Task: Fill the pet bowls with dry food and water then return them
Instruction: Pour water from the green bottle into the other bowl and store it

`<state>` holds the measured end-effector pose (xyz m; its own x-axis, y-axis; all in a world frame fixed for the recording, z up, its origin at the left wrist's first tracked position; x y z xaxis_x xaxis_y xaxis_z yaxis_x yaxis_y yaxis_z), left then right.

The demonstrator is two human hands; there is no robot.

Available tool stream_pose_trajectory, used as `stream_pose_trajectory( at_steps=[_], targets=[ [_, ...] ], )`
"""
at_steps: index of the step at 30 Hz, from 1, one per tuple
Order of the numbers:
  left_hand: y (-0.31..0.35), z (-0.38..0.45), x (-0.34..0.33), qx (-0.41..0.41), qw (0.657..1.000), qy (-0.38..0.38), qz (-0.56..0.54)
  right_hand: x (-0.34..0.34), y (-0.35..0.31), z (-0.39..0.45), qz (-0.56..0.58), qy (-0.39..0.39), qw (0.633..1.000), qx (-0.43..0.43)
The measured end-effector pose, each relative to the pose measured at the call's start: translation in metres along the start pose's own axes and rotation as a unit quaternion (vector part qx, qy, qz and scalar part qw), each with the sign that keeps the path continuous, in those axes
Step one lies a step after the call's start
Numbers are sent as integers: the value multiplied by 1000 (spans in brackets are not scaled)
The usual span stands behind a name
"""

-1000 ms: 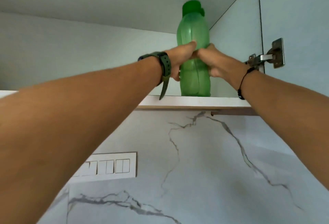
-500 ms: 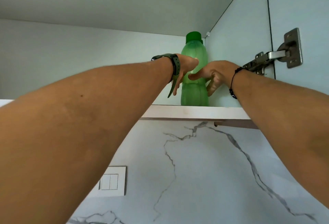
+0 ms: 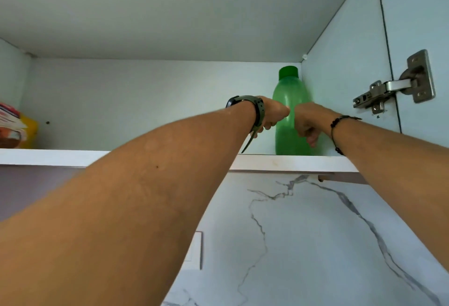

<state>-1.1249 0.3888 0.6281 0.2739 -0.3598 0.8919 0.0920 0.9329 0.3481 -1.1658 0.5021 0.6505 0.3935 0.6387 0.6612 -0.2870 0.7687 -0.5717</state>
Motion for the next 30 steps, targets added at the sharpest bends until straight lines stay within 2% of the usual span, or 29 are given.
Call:
stream_pose_trajectory(
  at_steps=[3,6,9,13,14,15,18,19,20,21,22,25,27,30],
  targets=[
    [-20,-25,36,1,999,53,4,1,-41,-36,59,7,997,58],
    [-53,-62,79,8,994,109,-22,-13,-91,-77,172,-30,979,110],
    [-89,-125,122,-3,984,170,-57,-32,-154,-130,277,-74,943,169],
    [-148,-238,190,12,961,275,35,-66,-246,-220,341,-159,884,278],
    [-167,-270,211,43,951,299,62,-74,-272,-245,355,-177,863,313],
    [-186,-302,233,85,938,327,78,-80,-295,-270,368,-190,843,343],
    [-212,-392,285,200,865,360,287,-85,-358,-340,406,-199,789,417],
    [-216,-422,297,225,859,359,288,-86,-378,-364,419,-203,769,439],
    [-216,-452,314,237,848,389,270,-87,-397,-388,430,-205,749,460],
    [-214,-476,322,230,848,407,250,-86,-410,-409,434,-202,735,481],
    [-212,-500,333,220,836,420,276,-85,-425,-433,436,-200,717,506],
    [-210,-569,362,276,758,453,380,-75,-459,-497,431,-176,671,577],
    [-211,-608,371,303,714,494,393,-64,-473,-529,449,-160,637,606],
    [-218,-648,374,346,650,500,455,-51,-487,-573,484,-147,573,645]
  ],
)
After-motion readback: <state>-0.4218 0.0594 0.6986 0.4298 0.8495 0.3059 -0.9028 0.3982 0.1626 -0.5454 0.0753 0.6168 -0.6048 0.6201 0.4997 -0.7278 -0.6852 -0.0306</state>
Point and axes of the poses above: each hand's wrist, its own z-axis towards the middle knuckle, its own x-axis out of the back of the hand, y = z × x, the point moved 10 cm from there along z, towards the middle knuckle, and after that the axes turned 15 degrees about z, right-handed, at the moved point
